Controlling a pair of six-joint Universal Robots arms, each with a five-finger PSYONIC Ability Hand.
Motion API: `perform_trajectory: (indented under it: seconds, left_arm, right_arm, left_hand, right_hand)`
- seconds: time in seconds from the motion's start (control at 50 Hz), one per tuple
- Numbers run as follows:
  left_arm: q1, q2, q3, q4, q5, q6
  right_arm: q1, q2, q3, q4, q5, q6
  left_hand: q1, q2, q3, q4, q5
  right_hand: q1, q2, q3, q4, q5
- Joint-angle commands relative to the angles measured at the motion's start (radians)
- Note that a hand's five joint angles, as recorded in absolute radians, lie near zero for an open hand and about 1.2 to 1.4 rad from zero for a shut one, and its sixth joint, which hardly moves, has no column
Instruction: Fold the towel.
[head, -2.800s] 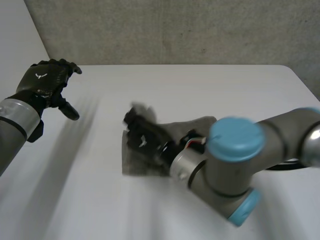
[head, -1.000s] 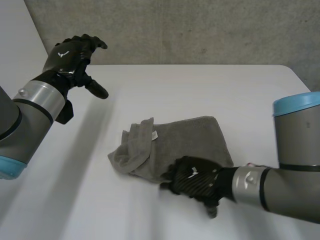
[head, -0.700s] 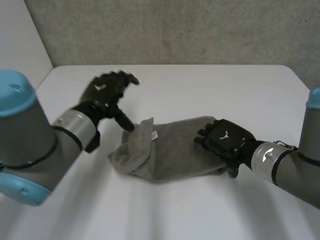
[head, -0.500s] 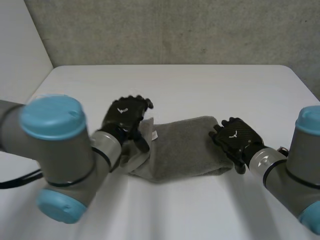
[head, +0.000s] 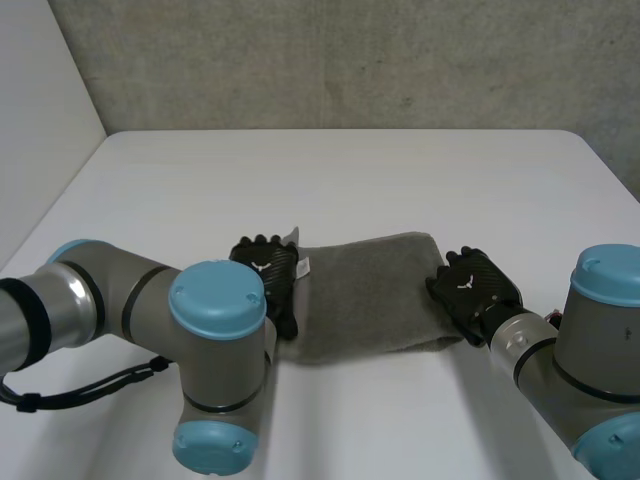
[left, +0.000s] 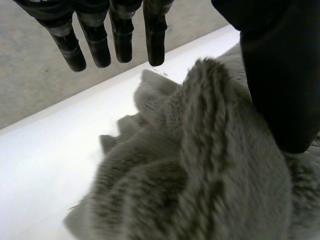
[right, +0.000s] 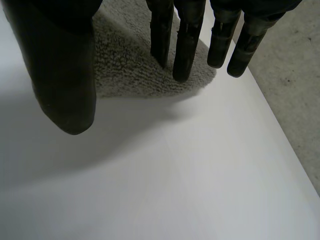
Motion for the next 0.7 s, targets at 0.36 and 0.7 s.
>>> perform_trajectory:
  seconds: [0.36, 0.7]
  left_arm:
    - [0.09, 0.092, -0.099, 0.002, -0.05, -0.012]
    - [0.153, 0.118, -0.188, 0.008, -0.044, -0.012]
  right_arm:
    - [0.004, -0.026, 0.035, -0.008, -0.021, 0.096]
    - [0.001, -0.015, 0.071, -0.062, -0.058, 0.109]
  left_hand:
    - [-0.007, 0.004, -0.048, -0.054, 0.006]
    - [-0.004, 0.007, -0.048, -0.054, 0.009]
  right_hand:
    - [-0.087, -0.084, -0.046, -0.076, -0.089]
    - [0.101, 0.104, -0.046, -0.076, 0.099]
